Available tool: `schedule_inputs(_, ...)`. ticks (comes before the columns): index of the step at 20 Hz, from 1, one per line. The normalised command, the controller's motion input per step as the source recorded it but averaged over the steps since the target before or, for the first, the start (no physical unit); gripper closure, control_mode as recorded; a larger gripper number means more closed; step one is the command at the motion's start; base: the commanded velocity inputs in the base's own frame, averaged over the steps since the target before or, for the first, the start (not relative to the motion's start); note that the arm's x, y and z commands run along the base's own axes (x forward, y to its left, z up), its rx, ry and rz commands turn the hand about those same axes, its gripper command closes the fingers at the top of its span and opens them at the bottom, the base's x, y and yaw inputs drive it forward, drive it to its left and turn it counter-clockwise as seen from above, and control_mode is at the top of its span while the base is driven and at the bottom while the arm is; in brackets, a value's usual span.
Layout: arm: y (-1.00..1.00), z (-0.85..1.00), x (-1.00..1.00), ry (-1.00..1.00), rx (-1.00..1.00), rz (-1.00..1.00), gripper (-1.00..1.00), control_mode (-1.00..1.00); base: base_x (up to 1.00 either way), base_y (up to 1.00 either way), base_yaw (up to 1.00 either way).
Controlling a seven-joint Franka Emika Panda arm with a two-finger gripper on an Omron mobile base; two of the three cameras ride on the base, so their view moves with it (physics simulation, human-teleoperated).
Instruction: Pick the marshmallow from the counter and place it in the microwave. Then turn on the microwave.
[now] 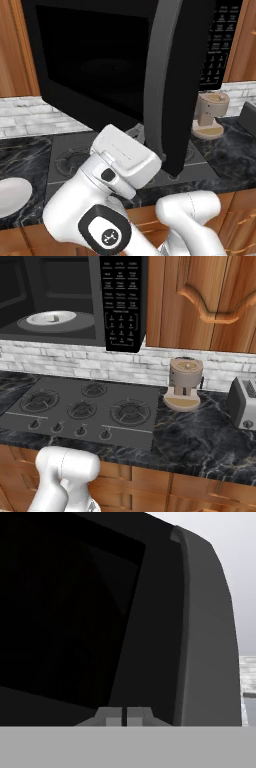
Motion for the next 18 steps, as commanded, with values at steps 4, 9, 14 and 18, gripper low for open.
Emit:
schedule_inputs(4,-0.68,0.16,0.0,0.0,0.0,0.13,1.0,-1.0,0.0,0.0,0.0)
schedule_inputs(9,-0.67,0.25,0.0,0.0,0.0,0.16,1.0,-1.0,0.0,0.0,0.0)
schedule_inputs(14,-0.59,0.34,0.0,0.0,0.0,0.18,1.0,-1.0,0.0,0.0,0.0)
schedule_inputs(18,-0.57,0.4,0.01,0.01,0.02,0.18,1.0,-1.0,0.0,0.0,0.0)
